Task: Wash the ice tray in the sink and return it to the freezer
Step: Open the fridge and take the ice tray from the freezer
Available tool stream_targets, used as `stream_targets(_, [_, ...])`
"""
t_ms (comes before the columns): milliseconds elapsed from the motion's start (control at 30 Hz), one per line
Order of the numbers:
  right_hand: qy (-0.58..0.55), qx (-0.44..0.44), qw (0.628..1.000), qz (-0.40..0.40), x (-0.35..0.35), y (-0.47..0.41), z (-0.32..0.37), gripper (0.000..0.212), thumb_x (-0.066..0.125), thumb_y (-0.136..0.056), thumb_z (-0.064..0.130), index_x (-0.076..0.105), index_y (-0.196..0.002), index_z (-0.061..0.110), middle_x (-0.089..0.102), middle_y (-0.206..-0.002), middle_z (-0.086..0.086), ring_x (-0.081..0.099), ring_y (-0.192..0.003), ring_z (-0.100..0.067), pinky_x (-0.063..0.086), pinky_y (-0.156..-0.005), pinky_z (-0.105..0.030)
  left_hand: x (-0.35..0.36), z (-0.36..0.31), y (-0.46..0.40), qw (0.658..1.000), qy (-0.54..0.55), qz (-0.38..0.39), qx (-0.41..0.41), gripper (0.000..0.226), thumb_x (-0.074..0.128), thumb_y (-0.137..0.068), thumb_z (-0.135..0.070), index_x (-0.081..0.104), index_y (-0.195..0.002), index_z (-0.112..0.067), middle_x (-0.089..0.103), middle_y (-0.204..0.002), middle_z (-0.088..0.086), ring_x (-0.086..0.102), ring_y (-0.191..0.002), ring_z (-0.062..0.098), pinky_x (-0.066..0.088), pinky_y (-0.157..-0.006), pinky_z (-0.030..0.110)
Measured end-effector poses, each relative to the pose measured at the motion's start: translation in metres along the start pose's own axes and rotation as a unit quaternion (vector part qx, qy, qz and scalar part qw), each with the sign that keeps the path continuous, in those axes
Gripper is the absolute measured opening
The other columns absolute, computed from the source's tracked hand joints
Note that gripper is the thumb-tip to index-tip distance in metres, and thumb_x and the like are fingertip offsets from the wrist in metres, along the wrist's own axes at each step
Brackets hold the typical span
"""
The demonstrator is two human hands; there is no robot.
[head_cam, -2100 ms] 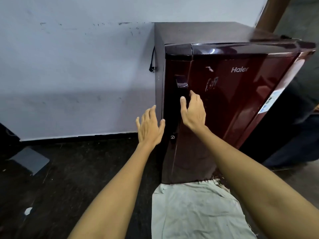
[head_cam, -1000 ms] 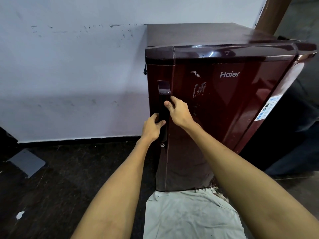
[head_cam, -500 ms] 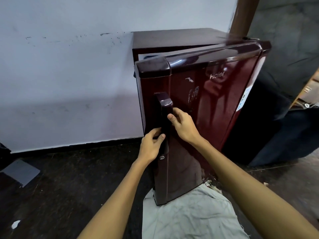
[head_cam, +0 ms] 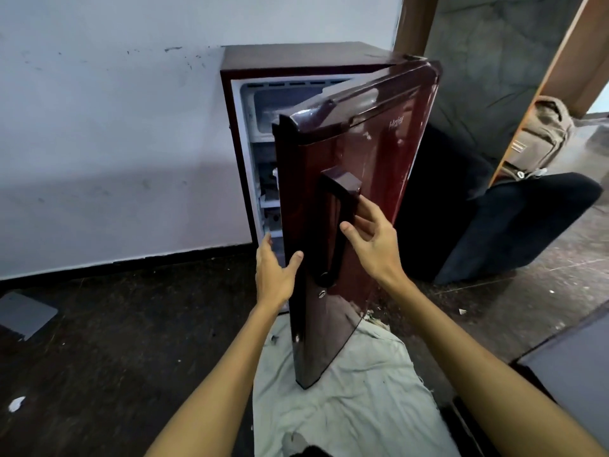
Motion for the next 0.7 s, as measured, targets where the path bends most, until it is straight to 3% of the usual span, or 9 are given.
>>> stream_targets(200, [0.006, 0.024, 0.998, -0.065, -0.048, 0.028, 0.011, 0.058, 0.074, -0.080, 0.016, 0.050, -0.133, 0.017, 0.057, -0.118, 0.010, 0.057, -0.099, 0.003, 0.049, -0.091, -0.018, 0.025, -0.008, 0.036, 0.998, -0.009, 0.054, -0.023, 0.074, 0.064, -0.089, -0.031, 0.024, -0.149, -0.011, 0.031, -0.154, 0.007, 0.034, -0.139, 0.025, 0.034, -0.112, 0.045])
stream_targets(300, [0.024, 0.030, 0.996, -0.085, -0.073, 0.036, 0.012, 0.054, 0.075, -0.078, 0.014, 0.055, -0.128, 0.015, 0.061, -0.112, 0.005, 0.062, -0.095, 0.000, 0.051, -0.086, -0.016, 0.040, -0.018, 0.048, 0.997, -0.007, 0.069, -0.024, 0.072, 0.064, -0.089, -0.033, 0.028, -0.147, -0.012, 0.036, -0.151, 0.007, 0.037, -0.137, 0.025, 0.036, -0.110, 0.046])
stream_targets(400, [0.039, 0.031, 0.994, -0.102, -0.096, 0.042, 0.008, 0.051, 0.076, -0.077, 0.017, 0.057, -0.125, 0.017, 0.064, -0.113, 0.004, 0.066, -0.095, -0.008, 0.054, -0.084, -0.022, 0.059, -0.029, 0.059, 0.997, 0.004, 0.081, -0.011, 0.062, 0.066, -0.087, -0.033, 0.039, -0.140, -0.014, 0.048, -0.140, 0.005, 0.047, -0.129, 0.024, 0.042, -0.105, 0.047])
stream_targets(500, [0.051, 0.031, 0.992, -0.115, -0.117, 0.049, 0.004, 0.049, 0.075, -0.078, 0.017, 0.059, -0.124, 0.018, 0.065, -0.114, 0.001, 0.067, -0.090, -0.006, 0.054, -0.076, -0.017, 0.078, -0.037, 0.070, 0.998, 0.007, 0.066, -0.010, 0.052, 0.066, -0.087, -0.032, 0.045, -0.131, -0.015, 0.054, -0.130, 0.005, 0.057, -0.114, 0.024, 0.049, -0.096, 0.044])
stream_targets(700, [0.057, 0.030, 0.988, -0.142, -0.161, 0.062, -0.005, 0.045, 0.071, -0.082, 0.014, 0.059, -0.124, 0.022, 0.064, -0.111, 0.008, 0.067, -0.087, -0.003, 0.054, -0.075, -0.015, 0.111, -0.052, 0.096, 0.998, 0.008, 0.054, -0.016, 0.057, 0.069, -0.085, -0.034, 0.045, -0.131, -0.012, 0.058, -0.123, 0.005, 0.064, -0.097, 0.020, 0.053, -0.089, 0.043])
Point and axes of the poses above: each hand's wrist, its own y-axis away from the middle knuckle, its own x-axis out of the palm, z = x × y, the point moved 2 cm from there along -y, towards the middle knuckle
